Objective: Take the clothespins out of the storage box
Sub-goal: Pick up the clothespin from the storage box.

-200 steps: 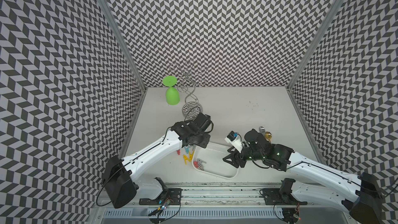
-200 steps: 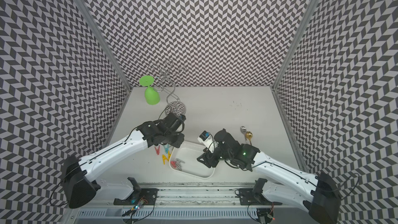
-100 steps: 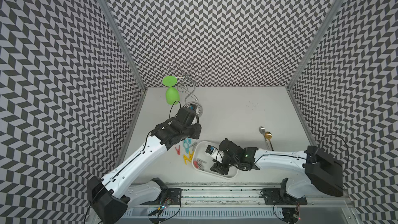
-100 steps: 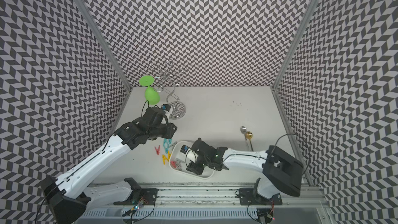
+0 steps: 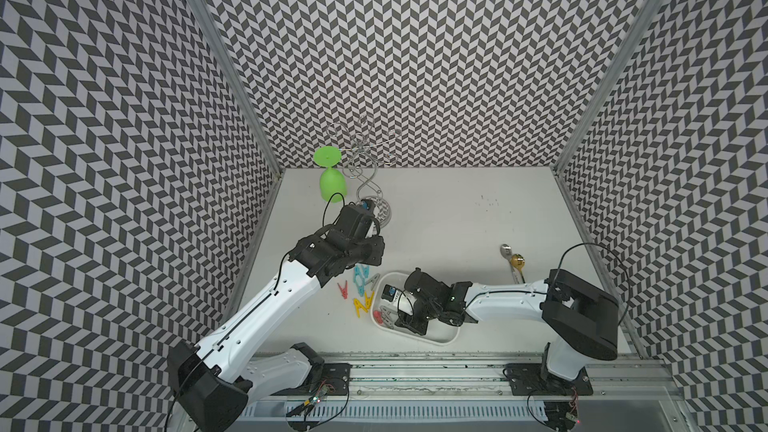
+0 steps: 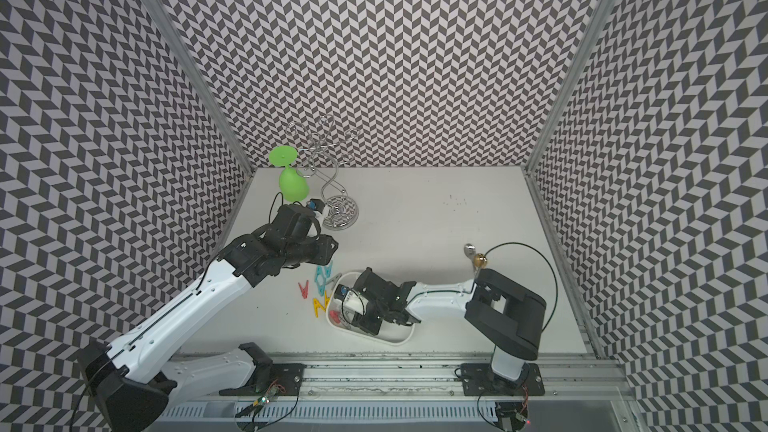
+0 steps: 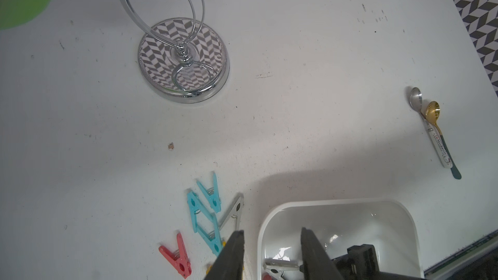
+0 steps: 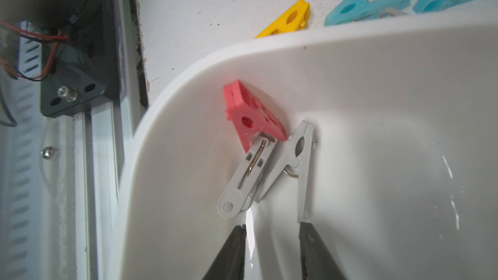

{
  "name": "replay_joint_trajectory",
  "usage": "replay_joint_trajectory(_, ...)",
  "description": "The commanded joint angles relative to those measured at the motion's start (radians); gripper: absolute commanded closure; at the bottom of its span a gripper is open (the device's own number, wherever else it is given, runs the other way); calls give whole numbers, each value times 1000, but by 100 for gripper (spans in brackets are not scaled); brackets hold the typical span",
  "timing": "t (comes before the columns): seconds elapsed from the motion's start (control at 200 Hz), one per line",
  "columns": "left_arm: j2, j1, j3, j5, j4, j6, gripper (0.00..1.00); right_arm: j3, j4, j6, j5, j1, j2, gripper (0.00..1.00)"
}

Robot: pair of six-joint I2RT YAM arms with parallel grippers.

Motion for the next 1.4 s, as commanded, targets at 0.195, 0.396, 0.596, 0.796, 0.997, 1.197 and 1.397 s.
replay_joint_trajectory(0.195,-13,28,26,4,-1,11,60,76,30,5,58,6,73,77)
replay_joint_trajectory(0.396,-16,45,14,15,9,18,60,95,21,9,85,6,100,71)
replay_joint_trajectory(0.596,-17,58,5,27,17,22,60,123,23,8,104,6,112,65)
replay_joint_trajectory(0.796,-20,67,2,31,18,23,60,159,25,1,83,6,137,52)
replay_joint_trajectory(0.997,-21,72,-2,34,19,20,60,179,31,-6,46,6,155,65)
replay_joint_trajectory(1.197,-20,74,-2,39,22,22,60,158,28,-2,50,6,130,75)
replay_joint_trajectory(1.397,-15,75,1,44,28,23,60,107,28,21,84,2,60,91)
